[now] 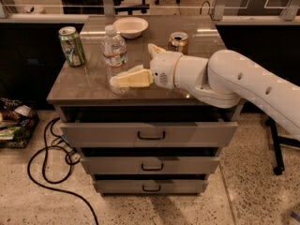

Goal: Place water bottle into paper bowl

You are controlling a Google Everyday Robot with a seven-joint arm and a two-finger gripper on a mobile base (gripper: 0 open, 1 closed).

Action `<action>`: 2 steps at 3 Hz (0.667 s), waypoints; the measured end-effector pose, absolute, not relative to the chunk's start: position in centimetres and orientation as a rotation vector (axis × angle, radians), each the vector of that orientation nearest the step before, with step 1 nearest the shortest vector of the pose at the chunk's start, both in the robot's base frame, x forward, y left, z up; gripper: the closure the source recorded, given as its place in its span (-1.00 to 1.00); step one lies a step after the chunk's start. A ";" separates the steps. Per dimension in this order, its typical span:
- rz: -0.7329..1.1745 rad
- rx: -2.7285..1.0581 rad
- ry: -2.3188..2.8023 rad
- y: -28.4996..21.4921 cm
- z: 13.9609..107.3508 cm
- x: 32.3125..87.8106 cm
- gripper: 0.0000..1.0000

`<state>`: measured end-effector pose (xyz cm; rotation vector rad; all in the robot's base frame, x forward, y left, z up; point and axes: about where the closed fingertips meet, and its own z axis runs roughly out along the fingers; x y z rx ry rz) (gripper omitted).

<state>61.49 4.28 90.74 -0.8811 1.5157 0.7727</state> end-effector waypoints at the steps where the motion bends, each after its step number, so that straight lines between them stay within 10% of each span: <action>1: 0.782 -0.875 1.500 5.2 91.0 62.1 -1.00; 2: 0.779 -0.888 1.478 6.1 91.8 62.4 -1.00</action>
Offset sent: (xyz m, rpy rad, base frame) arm 0.0147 0.0241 0.0196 0.0178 -0.0519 0.0186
